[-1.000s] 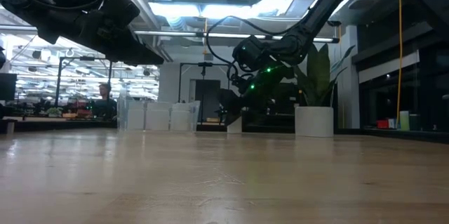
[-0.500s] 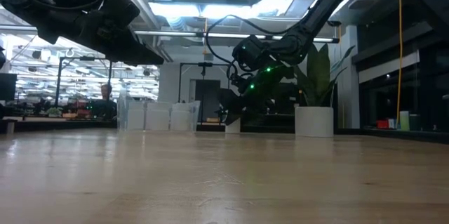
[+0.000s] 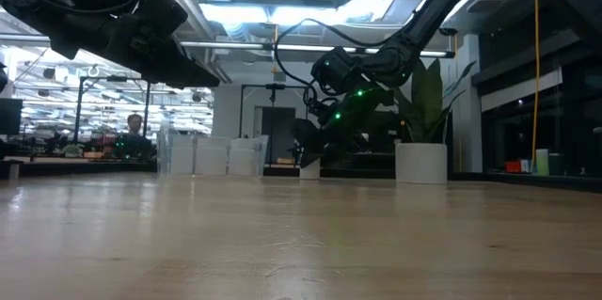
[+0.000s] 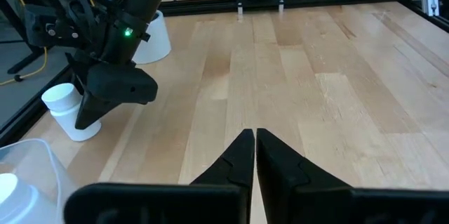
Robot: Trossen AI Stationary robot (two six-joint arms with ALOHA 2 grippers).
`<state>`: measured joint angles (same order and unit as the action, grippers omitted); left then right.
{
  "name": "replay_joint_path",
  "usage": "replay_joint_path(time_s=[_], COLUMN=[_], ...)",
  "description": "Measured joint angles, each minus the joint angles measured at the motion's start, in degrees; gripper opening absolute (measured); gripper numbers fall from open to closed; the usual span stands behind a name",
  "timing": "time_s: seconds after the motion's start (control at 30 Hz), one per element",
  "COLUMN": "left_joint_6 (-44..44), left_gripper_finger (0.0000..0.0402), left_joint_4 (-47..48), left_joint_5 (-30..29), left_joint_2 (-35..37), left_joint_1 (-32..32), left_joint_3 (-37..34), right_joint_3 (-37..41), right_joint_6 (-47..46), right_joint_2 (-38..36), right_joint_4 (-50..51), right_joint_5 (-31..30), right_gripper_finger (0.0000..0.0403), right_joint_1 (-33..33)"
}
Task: Pick and place pill bottles into a basket
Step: Put the white pill bottle into the transparent container
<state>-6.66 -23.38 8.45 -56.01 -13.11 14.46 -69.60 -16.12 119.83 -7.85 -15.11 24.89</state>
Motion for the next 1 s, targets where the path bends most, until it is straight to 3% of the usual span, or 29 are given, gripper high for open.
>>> replay_joint_path(time_s=[0.23,0.5,0.67,1.0], left_joint_6=[0.02,0.02,0.02,0.04], left_gripper_finger=[0.0013,0.0014,0.0011,0.0015], left_joint_4=[0.0,0.0,0.0,0.0], left_joint_5=[0.0,0.0,-0.02,0.0], left_joint_2=[0.0,0.0,0.0,0.0], left_joint_1=[0.0,0.0,-0.02,-0.01], left_joint_3=[0.0,0.0,0.0,0.0], right_joint_3=[0.0,0.0,-0.04,-0.22], right_joint_6=[0.01,1.67,1.98,8.62], right_joint_2=[0.0,0.0,0.0,-0.24], right_joint_4=[0.02,0.25,0.4,2.78], right_joint_5=[0.0,0.25,1.93,4.64], right_gripper_finger=[0.0217,0.018,0.0186,0.0175], right_joint_1=[-0.01,-0.02,-0.35,-3.51])
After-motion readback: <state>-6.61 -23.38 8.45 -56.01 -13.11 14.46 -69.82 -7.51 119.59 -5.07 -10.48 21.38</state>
